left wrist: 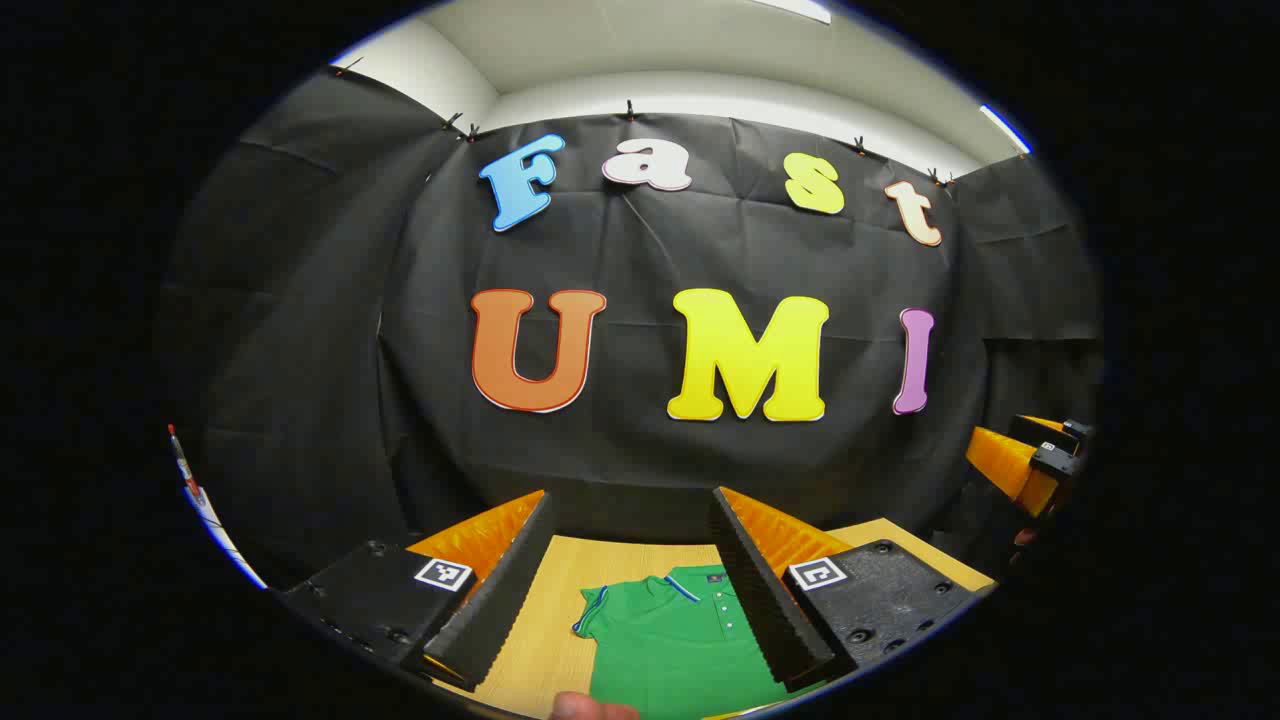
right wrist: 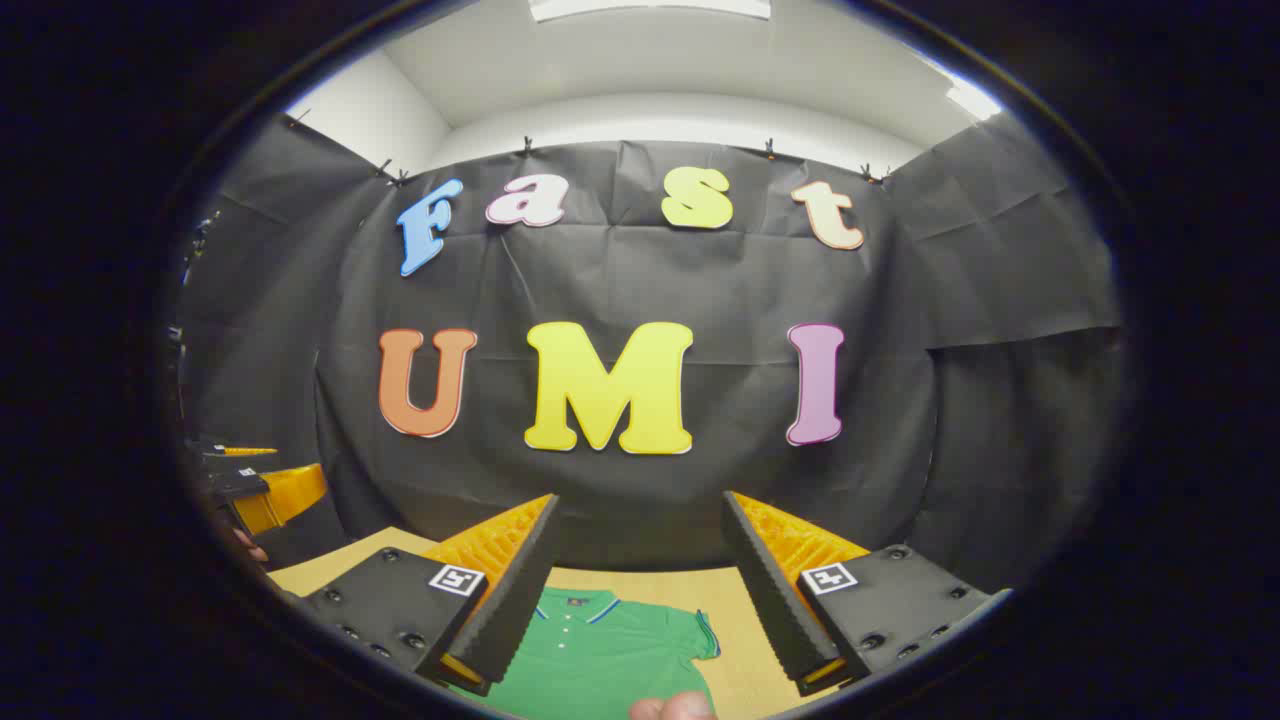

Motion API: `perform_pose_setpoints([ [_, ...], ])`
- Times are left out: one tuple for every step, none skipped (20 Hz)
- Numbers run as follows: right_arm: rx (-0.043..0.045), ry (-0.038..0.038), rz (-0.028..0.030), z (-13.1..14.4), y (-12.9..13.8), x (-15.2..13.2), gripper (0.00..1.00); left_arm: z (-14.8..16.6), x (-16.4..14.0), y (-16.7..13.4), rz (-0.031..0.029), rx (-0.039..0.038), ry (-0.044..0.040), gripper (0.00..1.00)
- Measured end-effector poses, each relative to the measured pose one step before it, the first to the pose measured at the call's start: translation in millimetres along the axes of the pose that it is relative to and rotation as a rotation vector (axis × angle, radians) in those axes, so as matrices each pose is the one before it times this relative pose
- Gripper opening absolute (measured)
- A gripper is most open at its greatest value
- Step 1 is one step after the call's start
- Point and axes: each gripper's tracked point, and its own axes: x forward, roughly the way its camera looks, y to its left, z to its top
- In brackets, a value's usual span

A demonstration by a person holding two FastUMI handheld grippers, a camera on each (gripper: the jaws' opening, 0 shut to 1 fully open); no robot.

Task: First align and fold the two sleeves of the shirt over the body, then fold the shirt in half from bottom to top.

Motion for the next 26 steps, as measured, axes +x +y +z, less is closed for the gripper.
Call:
perform_pose_setpoints([
  [0.00089, 0.00086, -0.00641, 0.19, -1.12, 1.22, 0.98, 1.52, -1.3, 2.35, -0.00151, 0.00652, -0.00293, 0.99],
  [0.00158, 0.00144, -0.00619, -1.27, -1.69, 0.75, 0.97, 0.09, -0.27, 1.83, 0.00249, 0.00384, -0.00298, 0.99],
  [-0.00027, 0.0031, -0.0058, -0.3, -0.99, 1.01, 0.97, 0.41, 1.37, 1.56, 0.00273, 0.00103, 0.00243, 0.99],
  [-0.00123, 0.00261, -0.00338, -0.75, -1.67, 1.26, 1.0, -0.72, 0.93, 0.45, -0.00017, -0.00184, 0.00094, 0.99],
  [0.0003, 0.00203, -0.00256, 0.3, -0.36, 1.23, 0.97, 2.26, 0.71, 0.16, -0.00043, -0.00075, -0.00477, 0.99],
  [0.0025, 0.00204, -0.00116, -0.21, 0.17, 1.37, 0.97, 0.69, 1.02, 0.09, 0.00011, 0.00019, -0.00401, 0.99],
  [0.0026, 0.0023, 0.00106, 0.7, 0.71, 0.02, 0.97, 0.95, 1.21, -0.55, -0.00266, 0.00091, -0.00228, 0.99],
  [-0.002, -0.00078, 0.0006, 0.67, 0.67, 0.77, 0.97, -0.24, 0.58, -0.83, -0.00191, 0.00248, -0.002, 0.99],
  [-0.00485, 0.00007, 0.00166, 0.6, -0.01, 0.54, 0.97, 0.82, 0.86, -0.65, -0.00213, -0.00022, -0.00403, 0.99],
  [-0.0015, -0.00099, 0.00401, 0.85, 0.96, -0.17, 0.99, -0.82, 0.05, -1.23, -0.00294, -0.00112, -0.00055, 0.99],
  [0.00192, 0.00157, 0.00424, -0.21, 1.42, 0.75, 0.99, -0.74, 0.21, -0.44, -0.00327, -0.00284, 0.00165, 0.99],
  [0.00391, 0.00672, 0.00192, -2.14, 0.11, 0.18, 0.99, 0.58, 0.25, -1.21, -0.00266, -0.00228, 0.00118, 0.99],
  [0.00199, 0.00745, 0.00083, -1.66, -0.5, 0.22, 0.97, -0.47, -0.64, -1.22, 0.00039, -0.00196, -0.00403, 0.99],
  [0.00044, 0.0034, -0.00129, -0.85, -1.12, 0.49, 0.97, -1.4, -0.8, -0.13, -0.00164, -0.00214, 0.00014, 0.99],
  [0.00001, 0.00016, -0.00119, 0.49, -1.33, -0.66, 0.97, -3.6, 0.51, -1.7, -0.00421, -0.00151, 0.00601, 0.99],
  [-0.00369, 0.00105, -0.0032, -1.64, -2.31, -0.45, 0.97, -1.58, -0.6, -1.32, -0.00385, -0.00224, 0.00561, 0.99],
  [-0.00405, 0.0047, -0.00245, -2.16, -2.76, 0.87, 0.97, -1.35, 0.23, -1.12, -0.0034, -0.00218, 0.00434, 0.99],
  [-0.00191, 0.00649, 0.00135, -3.46, -1.48, -0.29, 0.97, -2.35, 0.5, -1.55, -0.00118, 0.00024, 0.00545, 0.99],
  [-0.00282, 0.00828, -0.00134, -2.88, -2.56, 0.73, 0.99, -1.85, 2.25, -1.03, 0.00016, -0.00094, 0.00519, 0.99],
  [-0.00165, 0.0095, 0.002, -3.1, -2.01, -0.26, 0.97, -3.19, 1.01, -2.1, -0.0033, -0.00195, 0.00779, 0.99],
  [-0.00325, 0.00945, 0.00346, -3.24, -1.97, 0.78, 0.99, -2.68, 0.86, -1.58, -0.00219, -0.00167, 0.00713, 0.99],
  [-0.00733, 0.0104, 0.00425, -2.94, -2.77, 0.12, 0.99, -2.98, 0.54, -1.54, -0.00232, 0.00021, 0.00629, 0.99],
  [-0.00672, 0.01028, 0.00627, -2.0, -2.37, 2.09, 0.97, -2.13, 1.31, -1.36, -0.00097, 0.00206, 0.00293, 0.99],
  [-0.00562, 0.01046, 0.00508, -2.87, -3.22, 3.37, 0.97, -1.08, 1.52, -0.7, 0.00123, 0.00273, 0.00216, 0.99],
  [-0.00253, 0.01619, 0.00696, -4.22, -3.2, 5.48, 0.99, -1.45, 0.54, -0.66, 0.00215, 0.0003, 0.00221, 0.99],
  [-0.00024, 0.01812, 0.00678, -6.46, -4.24, 6.29, 0.97, -3.31, 0.83, -2.05, 0.00068, -0.003, 0.00525, 0.99],
])
